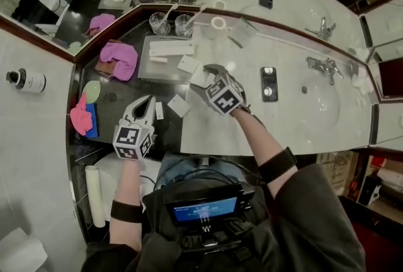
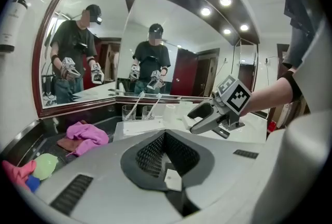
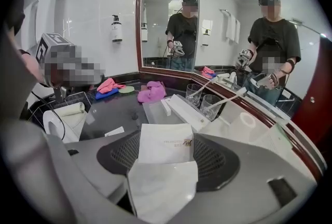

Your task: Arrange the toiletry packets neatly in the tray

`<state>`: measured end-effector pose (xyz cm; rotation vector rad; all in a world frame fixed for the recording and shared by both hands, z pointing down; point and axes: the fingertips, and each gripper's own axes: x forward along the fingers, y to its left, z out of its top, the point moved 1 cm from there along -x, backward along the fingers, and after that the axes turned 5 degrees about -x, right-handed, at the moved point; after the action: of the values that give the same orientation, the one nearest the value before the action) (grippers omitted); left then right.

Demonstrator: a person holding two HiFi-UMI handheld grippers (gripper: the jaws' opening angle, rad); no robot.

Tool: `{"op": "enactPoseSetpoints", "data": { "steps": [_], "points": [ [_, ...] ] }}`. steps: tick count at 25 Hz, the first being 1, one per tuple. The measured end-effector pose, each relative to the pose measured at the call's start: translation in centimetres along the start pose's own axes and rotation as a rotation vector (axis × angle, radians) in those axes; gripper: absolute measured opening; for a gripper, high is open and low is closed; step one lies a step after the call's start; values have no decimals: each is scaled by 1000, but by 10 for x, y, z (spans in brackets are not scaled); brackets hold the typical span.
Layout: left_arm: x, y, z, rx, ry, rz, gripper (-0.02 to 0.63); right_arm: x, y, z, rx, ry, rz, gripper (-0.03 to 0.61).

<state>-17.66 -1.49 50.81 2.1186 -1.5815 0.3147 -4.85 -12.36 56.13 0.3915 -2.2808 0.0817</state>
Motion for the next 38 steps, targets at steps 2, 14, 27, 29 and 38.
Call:
{"op": "enactPoseSetpoints", "data": {
  "steps": [2,14,27,29,38],
  "points": [
    [4,-9,1,13,8,-12,3,-11,4,-13,34,2,-15,337],
    [12,-35,2,77,52,-66,3,-15,29,-105,268,84,-83,341],
    [-7,-19,-7,75,74,-46,4,17,38,-123,278,133,-109,356],
    [-7,-16,-9,72,76,-43,4,26,41,-133,299,150,-101,359],
    [-5,-14,-12,64,76,-40,4,29,44,-143,291,167,-88,367]
  ]
}}
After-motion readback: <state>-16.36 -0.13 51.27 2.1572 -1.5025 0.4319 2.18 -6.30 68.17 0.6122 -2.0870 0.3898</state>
